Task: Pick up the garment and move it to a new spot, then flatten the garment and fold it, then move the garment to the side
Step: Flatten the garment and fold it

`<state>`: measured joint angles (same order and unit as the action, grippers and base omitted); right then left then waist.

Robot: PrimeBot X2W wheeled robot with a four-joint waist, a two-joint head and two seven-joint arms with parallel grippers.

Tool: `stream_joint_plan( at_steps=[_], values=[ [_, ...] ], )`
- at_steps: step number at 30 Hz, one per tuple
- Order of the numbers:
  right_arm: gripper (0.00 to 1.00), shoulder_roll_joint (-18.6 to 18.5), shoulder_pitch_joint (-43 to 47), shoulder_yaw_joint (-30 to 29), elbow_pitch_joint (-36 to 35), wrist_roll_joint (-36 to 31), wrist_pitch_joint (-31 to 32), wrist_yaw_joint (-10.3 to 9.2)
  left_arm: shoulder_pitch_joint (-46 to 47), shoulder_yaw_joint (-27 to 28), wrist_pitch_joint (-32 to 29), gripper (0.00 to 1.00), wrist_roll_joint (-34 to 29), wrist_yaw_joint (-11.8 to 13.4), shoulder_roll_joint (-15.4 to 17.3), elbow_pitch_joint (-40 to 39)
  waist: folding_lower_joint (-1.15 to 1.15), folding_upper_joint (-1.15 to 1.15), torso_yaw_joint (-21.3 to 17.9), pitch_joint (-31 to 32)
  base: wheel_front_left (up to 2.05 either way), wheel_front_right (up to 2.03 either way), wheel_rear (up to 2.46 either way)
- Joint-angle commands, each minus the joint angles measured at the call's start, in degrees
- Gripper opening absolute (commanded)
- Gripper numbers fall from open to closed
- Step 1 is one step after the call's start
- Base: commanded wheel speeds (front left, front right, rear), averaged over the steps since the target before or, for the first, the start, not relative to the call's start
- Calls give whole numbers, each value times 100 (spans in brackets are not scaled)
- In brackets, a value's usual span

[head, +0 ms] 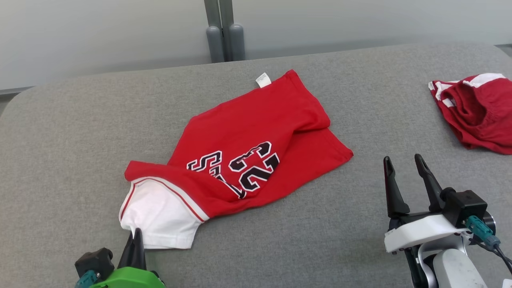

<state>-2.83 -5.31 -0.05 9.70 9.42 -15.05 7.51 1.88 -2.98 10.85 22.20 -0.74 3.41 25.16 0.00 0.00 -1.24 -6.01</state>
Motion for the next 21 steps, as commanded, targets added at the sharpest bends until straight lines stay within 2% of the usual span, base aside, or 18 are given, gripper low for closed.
stream_joint_plan(
  at_steps=[1, 2, 3, 4, 5, 8, 11, 15, 21],
  values=[
    [100, -13, 53, 25, 23, 23, -18, -4, -121, -2, -31, 0, 63, 65, 11, -82, 0, 0, 158, 126, 0, 0, 0],
    [100, -13, 52, 51, 29, 35, -18, -4, -186, -14, -60, 20, 82, 105, 7, -133, 0, 0, 179, 146, 0, 0, 0],
    [100, -14, 49, 67, 36, 46, -18, -4, -235, -35, -77, 28, 83, 136, 3, -155, 0, 0, 195, 163, 0, 0, 0],
    [100, -15, 49, 80, 44, 51, -17, -4, -284, -65, -98, 42, 66, 167, -1, -176, 0, 0, 213, 180, 0, 0, 0],
    [100, -15, 59, 73, 48, 50, -18, -4, -309, -95, -99, 47, 52, 192, -5, -189, 0, 0, 232, 196, 0, 0, 0],
    [100, -14, 110, 41, 58, 21, -17, -4, -377, -172, -146, 53, 77, 237, -10, -278, 0, 0, 306, 260, 0, 0, 0],
    [100, -13, 162, 11, 75, -2, -18, -4, -456, -220, -199, 54, 84, 275, -14, -365, 0, 0, 364, 318, 0, 0, 0],
    [100, -14, 171, 54, 97, -7, -17, -4, -547, -252, -244, 75, 114, 321, -17, -377, 0, 0, 380, 370, 0, 0, 0],
    [100, -14, 182, 138, 111, -3, -18, -4, -564, -349, -304, 84, 137, 342, -26, -287, 0, 0, 312, 407, 0, 0, 0]
  ],
)
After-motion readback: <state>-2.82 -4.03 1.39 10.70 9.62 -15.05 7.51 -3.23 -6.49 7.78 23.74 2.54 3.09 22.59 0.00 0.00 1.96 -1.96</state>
